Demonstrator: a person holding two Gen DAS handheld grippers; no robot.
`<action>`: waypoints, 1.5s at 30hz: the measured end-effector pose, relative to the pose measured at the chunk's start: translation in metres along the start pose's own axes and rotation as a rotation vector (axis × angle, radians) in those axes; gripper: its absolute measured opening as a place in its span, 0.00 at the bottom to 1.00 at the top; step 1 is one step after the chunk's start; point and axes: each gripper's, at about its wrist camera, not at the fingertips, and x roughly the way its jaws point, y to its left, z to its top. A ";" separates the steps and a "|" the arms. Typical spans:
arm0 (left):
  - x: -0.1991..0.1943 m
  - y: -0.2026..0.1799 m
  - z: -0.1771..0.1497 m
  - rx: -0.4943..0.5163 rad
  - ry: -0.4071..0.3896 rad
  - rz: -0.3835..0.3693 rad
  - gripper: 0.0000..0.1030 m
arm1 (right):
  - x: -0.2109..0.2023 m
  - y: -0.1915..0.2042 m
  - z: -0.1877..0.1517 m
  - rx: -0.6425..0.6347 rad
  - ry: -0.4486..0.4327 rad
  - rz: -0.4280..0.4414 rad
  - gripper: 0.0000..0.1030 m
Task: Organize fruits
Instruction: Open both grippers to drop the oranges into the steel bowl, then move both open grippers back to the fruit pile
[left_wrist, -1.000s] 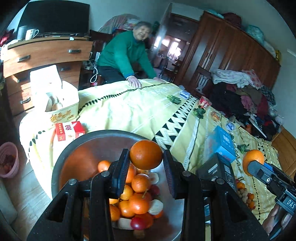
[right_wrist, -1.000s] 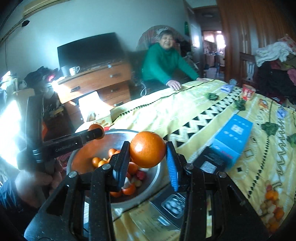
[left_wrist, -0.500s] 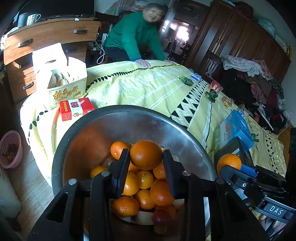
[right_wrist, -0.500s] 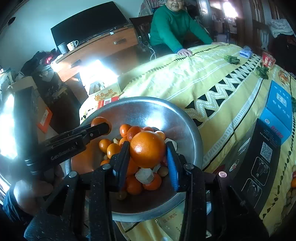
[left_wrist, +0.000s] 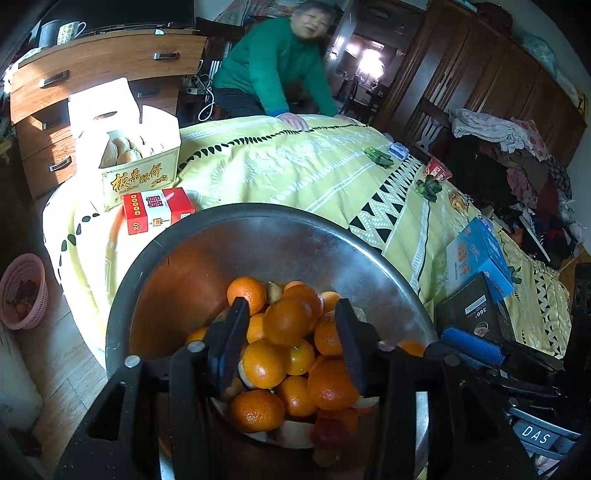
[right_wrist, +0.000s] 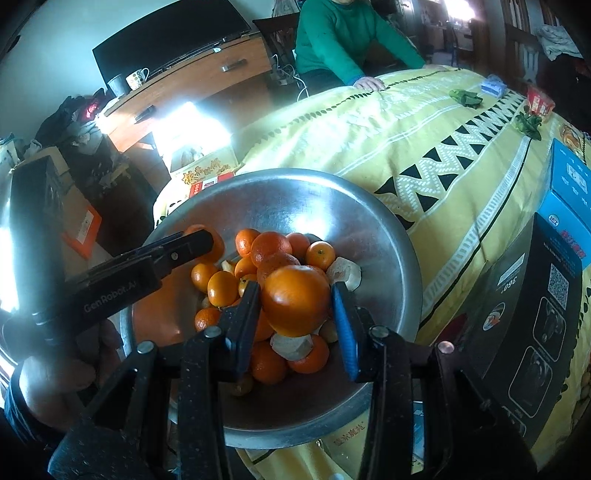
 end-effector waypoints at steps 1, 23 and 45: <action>-0.001 -0.002 0.001 0.003 -0.004 0.002 0.58 | -0.001 0.000 0.000 -0.001 -0.001 -0.001 0.39; -0.068 -0.158 -0.042 0.280 -0.160 0.055 0.81 | -0.162 -0.047 -0.108 0.155 -0.223 -0.205 0.78; -0.077 -0.364 -0.139 0.663 -0.065 -0.143 0.81 | -0.272 -0.140 -0.231 0.459 -0.317 -0.365 0.79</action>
